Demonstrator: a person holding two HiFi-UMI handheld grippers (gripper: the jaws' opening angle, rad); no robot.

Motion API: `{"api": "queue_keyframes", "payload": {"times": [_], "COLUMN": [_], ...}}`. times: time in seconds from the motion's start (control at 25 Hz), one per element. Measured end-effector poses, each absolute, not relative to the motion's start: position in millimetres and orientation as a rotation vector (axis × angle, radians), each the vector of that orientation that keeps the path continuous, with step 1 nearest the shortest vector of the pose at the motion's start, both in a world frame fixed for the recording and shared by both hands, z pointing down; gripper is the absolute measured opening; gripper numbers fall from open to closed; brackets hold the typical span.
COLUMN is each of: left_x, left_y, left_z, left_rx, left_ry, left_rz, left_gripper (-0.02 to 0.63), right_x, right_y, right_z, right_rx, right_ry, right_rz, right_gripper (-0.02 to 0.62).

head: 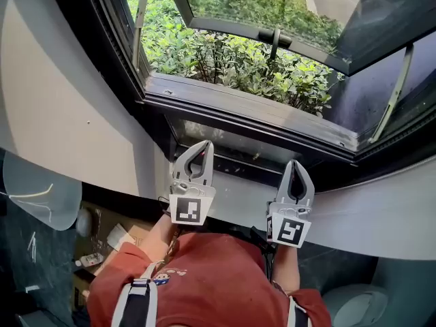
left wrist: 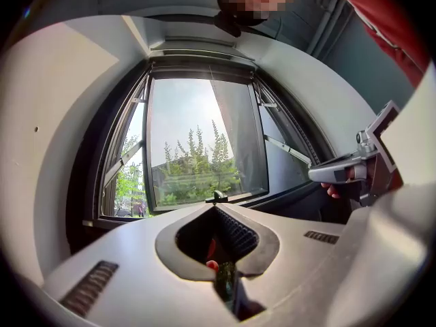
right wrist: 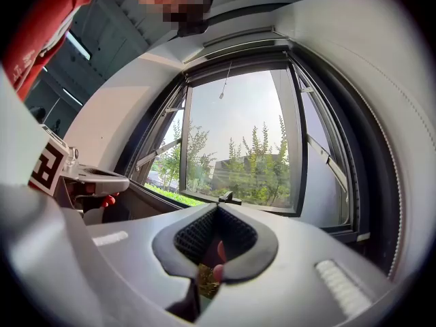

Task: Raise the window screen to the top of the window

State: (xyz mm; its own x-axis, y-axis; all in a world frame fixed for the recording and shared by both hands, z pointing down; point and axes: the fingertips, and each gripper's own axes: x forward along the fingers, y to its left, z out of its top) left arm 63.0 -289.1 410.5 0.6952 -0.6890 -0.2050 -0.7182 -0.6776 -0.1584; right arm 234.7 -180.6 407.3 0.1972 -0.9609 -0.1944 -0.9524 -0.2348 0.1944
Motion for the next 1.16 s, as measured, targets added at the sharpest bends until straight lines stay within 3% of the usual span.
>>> {"api": "queue_keyframes", "payload": {"times": [1.16], "left_x": [70.8], "left_y": [-285.0], "left_z": [404.2], "left_rx": [-2.708], "left_ry": [1.106], "left_rz": [0.215], "left_gripper": [0.006], "right_x": [235.7], "right_y": [-178.1], "right_z": [399.8], "right_rx": [2.419], "right_ry": [-1.904], "right_rz": [-0.457], "right_gripper": [0.011]}}
